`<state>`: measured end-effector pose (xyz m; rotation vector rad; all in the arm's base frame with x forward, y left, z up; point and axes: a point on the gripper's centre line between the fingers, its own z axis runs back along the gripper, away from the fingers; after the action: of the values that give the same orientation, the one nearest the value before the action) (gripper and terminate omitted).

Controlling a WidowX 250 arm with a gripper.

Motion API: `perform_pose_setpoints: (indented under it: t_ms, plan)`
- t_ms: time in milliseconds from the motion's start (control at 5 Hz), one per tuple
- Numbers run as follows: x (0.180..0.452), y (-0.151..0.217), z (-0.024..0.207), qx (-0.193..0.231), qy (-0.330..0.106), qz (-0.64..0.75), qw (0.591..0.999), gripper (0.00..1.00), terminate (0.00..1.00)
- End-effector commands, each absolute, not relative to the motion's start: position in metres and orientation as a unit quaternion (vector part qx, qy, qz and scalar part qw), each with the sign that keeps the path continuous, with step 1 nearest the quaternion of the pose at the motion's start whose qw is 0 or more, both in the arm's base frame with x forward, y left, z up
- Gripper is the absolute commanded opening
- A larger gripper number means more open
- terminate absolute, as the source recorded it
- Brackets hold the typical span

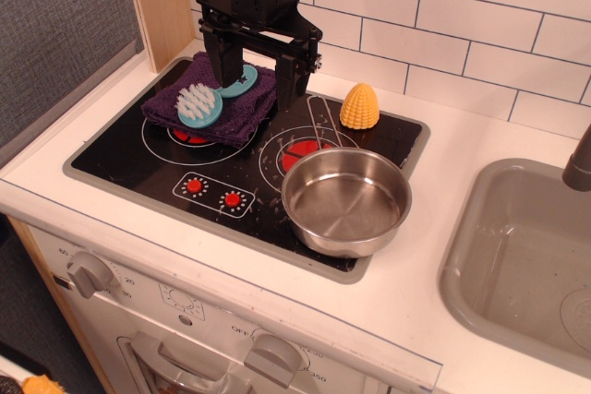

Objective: Moving the yellow food from the top right to the bottom left

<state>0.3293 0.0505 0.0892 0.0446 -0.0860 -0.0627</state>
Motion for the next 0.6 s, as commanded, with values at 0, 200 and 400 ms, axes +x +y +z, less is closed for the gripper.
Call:
perform_pose_setpoints:
  t_ms: [0, 200, 400]
  plan:
    - [0.329, 0.050, 0.089, 0.022, -0.043, -0.031, 0.998, 1.00, 0.00]
    - [0.356, 0.039, 0.081, 0.018, -0.068, -0.059, 0.996, 1.00, 0.00]
    - [0.388, 0.021, 0.076, 0.017, -0.076, -0.078, 0.994, 1.00, 0.00]
